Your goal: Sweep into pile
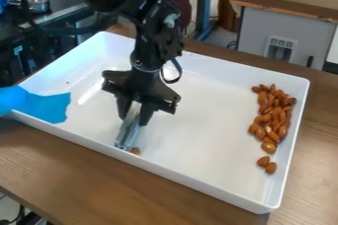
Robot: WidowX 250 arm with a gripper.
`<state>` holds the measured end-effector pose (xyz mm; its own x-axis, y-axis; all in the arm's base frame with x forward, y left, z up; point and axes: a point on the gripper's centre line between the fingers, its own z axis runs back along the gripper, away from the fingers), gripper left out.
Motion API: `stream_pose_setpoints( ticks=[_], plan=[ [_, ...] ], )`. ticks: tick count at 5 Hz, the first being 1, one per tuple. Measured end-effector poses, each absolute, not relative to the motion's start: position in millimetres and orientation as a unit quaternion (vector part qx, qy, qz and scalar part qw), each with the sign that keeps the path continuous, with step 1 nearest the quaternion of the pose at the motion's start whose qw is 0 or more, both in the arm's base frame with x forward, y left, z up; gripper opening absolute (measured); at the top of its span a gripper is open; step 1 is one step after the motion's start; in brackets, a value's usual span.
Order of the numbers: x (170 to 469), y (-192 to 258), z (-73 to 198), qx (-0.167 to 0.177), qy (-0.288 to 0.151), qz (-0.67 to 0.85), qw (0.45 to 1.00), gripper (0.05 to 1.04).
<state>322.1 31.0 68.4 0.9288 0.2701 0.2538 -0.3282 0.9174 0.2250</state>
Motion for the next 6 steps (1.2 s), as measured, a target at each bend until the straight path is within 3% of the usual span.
stream_pose_setpoints(
  ticks=[4, 6],
  plan=[
    [325, -16, 60, 0.132, -0.118, 0.200, 0.964, 0.372],
    [327, -79, 62, 0.103, -0.107, 0.210, 0.966, 0.372]
  ],
)
